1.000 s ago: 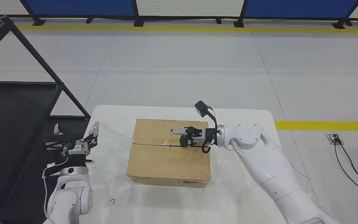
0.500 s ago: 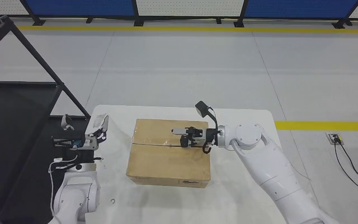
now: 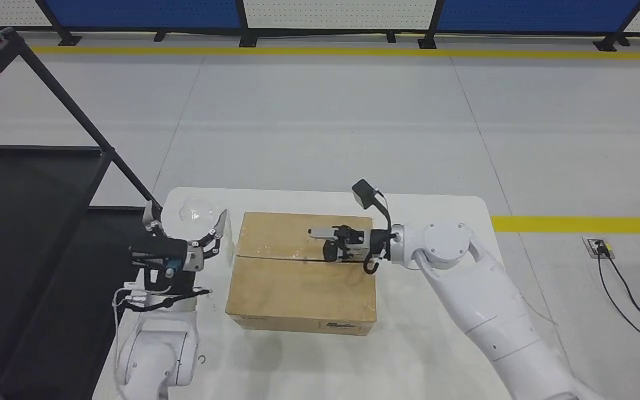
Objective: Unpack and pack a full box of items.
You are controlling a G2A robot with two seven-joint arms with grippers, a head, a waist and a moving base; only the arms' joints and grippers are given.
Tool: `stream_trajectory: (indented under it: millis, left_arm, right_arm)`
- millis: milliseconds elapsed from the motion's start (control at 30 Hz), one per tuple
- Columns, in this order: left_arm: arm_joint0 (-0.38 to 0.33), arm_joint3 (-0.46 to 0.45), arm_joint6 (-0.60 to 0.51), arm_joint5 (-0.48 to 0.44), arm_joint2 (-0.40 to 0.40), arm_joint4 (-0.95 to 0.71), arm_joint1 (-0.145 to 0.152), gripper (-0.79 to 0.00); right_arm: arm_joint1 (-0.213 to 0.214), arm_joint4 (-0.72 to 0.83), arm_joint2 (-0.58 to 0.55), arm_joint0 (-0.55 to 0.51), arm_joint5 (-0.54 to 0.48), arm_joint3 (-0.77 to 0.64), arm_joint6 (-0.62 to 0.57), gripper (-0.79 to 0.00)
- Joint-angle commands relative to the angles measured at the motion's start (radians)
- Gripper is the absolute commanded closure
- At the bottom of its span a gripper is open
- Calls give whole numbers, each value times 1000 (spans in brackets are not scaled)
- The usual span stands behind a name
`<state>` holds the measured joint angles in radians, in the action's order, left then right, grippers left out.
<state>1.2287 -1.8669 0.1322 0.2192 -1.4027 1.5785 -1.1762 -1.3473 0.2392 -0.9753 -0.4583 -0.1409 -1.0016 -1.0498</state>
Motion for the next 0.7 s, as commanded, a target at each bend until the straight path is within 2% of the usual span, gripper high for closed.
stream_trajectory:
  millis: [0, 333, 667]
  left_arm:
    - [-9, 7, -10, -14, 18, 18, -2, -785]
    - [-52, 43, -35, -40, 94, 84, -18, -785]
    - [-73, 64, -52, -61, 139, 132, -30, -785]
  right_arm:
    - [5, 1, -11, -9, 1, -13, -3, -785]
    - [25, -24, -50, -57, 57, -84, 1, -785]
    - [37, -29, -74, -80, 77, -113, -3, -785]
